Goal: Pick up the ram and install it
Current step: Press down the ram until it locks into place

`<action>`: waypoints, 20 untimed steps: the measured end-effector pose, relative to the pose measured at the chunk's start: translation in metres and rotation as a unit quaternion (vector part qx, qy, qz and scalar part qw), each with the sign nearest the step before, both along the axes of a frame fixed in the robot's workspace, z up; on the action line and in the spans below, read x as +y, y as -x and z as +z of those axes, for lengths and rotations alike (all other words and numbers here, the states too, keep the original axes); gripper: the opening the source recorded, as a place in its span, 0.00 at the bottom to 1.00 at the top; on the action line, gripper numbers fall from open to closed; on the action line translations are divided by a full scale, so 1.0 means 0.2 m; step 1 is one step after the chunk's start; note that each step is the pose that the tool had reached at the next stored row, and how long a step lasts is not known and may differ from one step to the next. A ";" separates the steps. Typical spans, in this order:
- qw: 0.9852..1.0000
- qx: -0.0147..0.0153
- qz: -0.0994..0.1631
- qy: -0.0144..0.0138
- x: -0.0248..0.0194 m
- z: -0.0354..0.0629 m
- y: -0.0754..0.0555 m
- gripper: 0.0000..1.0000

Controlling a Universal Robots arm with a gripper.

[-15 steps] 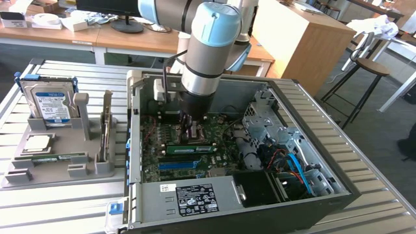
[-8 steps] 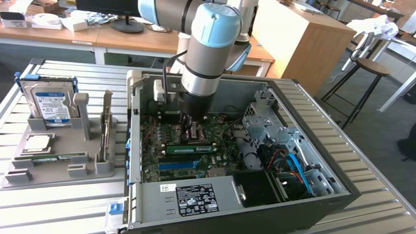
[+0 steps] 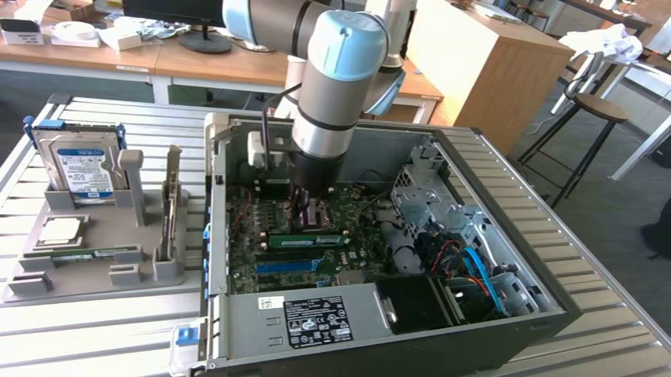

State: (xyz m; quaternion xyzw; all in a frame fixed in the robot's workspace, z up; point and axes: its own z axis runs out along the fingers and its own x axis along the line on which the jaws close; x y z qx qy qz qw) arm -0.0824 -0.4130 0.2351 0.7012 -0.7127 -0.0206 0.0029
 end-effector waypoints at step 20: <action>1.000 0.000 0.000 0.000 0.000 -0.023 0.00 0.10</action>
